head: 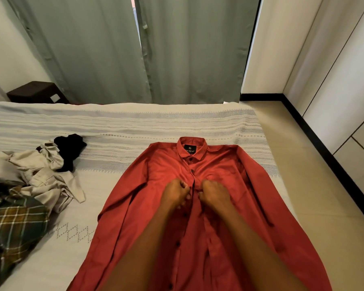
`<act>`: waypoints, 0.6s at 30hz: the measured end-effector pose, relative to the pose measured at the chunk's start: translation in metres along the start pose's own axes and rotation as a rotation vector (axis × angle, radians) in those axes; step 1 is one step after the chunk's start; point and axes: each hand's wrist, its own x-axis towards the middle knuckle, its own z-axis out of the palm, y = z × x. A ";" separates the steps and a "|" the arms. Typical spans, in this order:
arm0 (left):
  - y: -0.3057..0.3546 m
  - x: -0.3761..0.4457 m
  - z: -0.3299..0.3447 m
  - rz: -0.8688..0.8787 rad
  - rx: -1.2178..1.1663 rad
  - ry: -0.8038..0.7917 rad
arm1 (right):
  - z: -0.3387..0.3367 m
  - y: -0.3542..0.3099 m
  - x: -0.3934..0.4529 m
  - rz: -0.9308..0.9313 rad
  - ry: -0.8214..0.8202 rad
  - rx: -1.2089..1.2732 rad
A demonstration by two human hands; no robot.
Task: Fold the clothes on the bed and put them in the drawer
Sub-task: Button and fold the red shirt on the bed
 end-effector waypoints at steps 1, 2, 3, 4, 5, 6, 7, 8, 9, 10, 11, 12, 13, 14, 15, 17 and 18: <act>-0.001 0.000 -0.001 0.006 0.003 -0.015 | -0.004 0.001 0.001 0.018 -0.019 0.087; -0.001 0.000 -0.003 0.013 0.010 -0.025 | -0.006 0.003 0.003 0.038 -0.044 0.188; -0.002 -0.001 -0.003 0.016 0.019 -0.031 | -0.009 0.006 0.004 0.062 -0.078 0.281; -0.003 -0.002 -0.003 0.017 0.027 -0.031 | -0.011 0.009 0.006 0.080 -0.107 0.355; -0.003 -0.003 -0.004 0.019 0.029 -0.027 | -0.013 0.011 0.007 0.098 -0.130 0.420; -0.004 -0.003 -0.004 0.021 0.020 -0.023 | -0.013 0.015 0.009 0.110 -0.144 0.484; -0.003 -0.003 -0.004 0.018 0.000 -0.025 | -0.012 0.018 0.010 0.124 -0.143 0.532; -0.003 -0.003 -0.004 0.007 -0.030 -0.036 | -0.012 0.020 0.011 0.139 -0.132 0.564; -0.002 -0.003 -0.003 -0.012 -0.070 -0.051 | -0.012 0.021 0.010 0.155 -0.108 0.567; -0.001 -0.004 -0.002 -0.032 -0.120 -0.064 | -0.013 0.021 0.008 0.166 -0.074 0.547; 0.000 -0.005 -0.002 -0.051 -0.171 -0.073 | -0.016 0.019 0.004 0.175 -0.037 0.516; 0.002 -0.005 -0.002 -0.064 -0.215 -0.079 | -0.018 0.016 0.000 0.182 0.000 0.487; 0.003 -0.006 -0.001 -0.073 -0.247 -0.083 | -0.020 0.011 -0.004 0.193 0.036 0.468; 0.003 -0.006 0.000 -0.078 -0.267 -0.088 | -0.020 0.006 -0.007 0.205 0.073 0.449; 0.003 -0.007 0.000 -0.079 -0.280 -0.096 | -0.019 0.001 -0.009 0.216 0.112 0.434; 0.002 -0.007 0.002 -0.078 -0.311 -0.110 | -0.014 -0.009 -0.011 0.205 0.167 0.427; 0.002 -0.007 0.002 -0.079 -0.334 -0.111 | -0.010 -0.013 -0.012 0.187 0.176 0.433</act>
